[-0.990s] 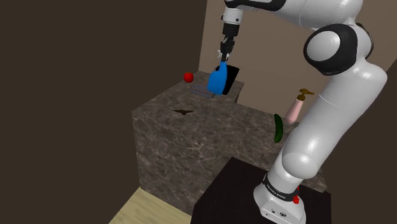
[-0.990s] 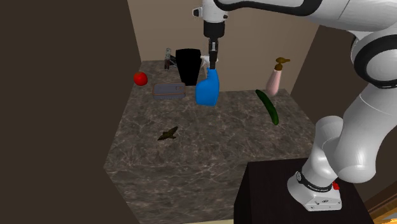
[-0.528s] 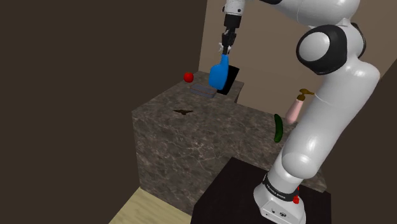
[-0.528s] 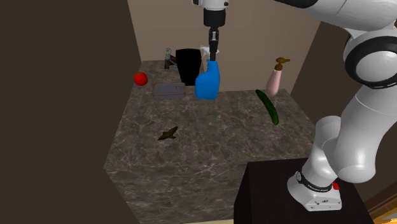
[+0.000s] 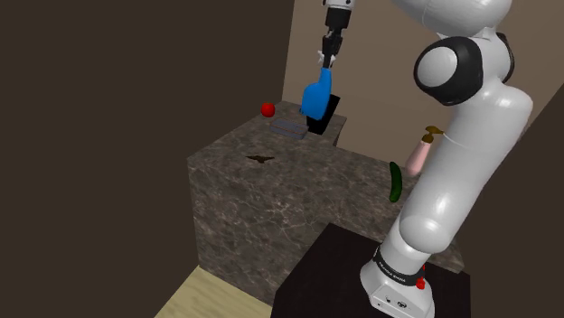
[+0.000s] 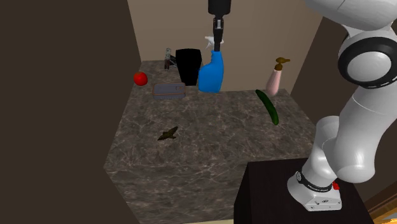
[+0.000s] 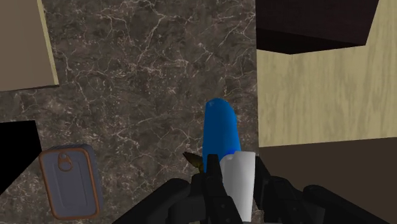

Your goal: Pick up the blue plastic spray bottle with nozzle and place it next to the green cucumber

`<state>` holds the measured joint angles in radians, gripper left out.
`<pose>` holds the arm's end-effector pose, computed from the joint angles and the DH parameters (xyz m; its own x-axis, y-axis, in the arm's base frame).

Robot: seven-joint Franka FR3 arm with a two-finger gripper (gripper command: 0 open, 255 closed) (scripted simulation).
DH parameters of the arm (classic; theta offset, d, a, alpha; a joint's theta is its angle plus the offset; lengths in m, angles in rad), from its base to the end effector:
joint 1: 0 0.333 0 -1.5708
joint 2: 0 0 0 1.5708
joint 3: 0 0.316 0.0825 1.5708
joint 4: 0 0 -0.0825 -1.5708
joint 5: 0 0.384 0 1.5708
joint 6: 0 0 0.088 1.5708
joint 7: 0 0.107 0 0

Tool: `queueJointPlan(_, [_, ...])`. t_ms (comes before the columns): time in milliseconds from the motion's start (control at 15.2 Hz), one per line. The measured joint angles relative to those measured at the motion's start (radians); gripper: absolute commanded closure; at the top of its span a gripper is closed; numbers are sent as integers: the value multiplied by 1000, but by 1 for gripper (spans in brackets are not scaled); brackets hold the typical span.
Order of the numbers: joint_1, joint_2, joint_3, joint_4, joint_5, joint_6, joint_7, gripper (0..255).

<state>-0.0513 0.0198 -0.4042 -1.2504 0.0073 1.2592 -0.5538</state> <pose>0.4663 -0.2239 0.7327 0.9949 0.1004 -0.0084 0.1004 -0.9949 -0.0043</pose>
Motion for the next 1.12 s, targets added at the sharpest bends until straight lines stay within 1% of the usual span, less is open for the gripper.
queueJointPlan(66, [-7,-13,-7,-6,-5,-5,-15,255])
queueJointPlan(264, [-19,-108,-18,-112,-46,14,-48,255])
queueJointPlan(462, [-38,-178,-36,-180,-79,20,-91,255])
queueJointPlan(594, [-54,-210,-55,-201,-97,13,-128,255])
queueJointPlan(858, [-85,-288,-90,-277,-141,24,-197,255])
queueJointPlan(990, [-100,-315,-111,-284,-160,12,-236,255])
queueJointPlan(1122, [-114,-341,-130,-311,-179,19,-270,255])
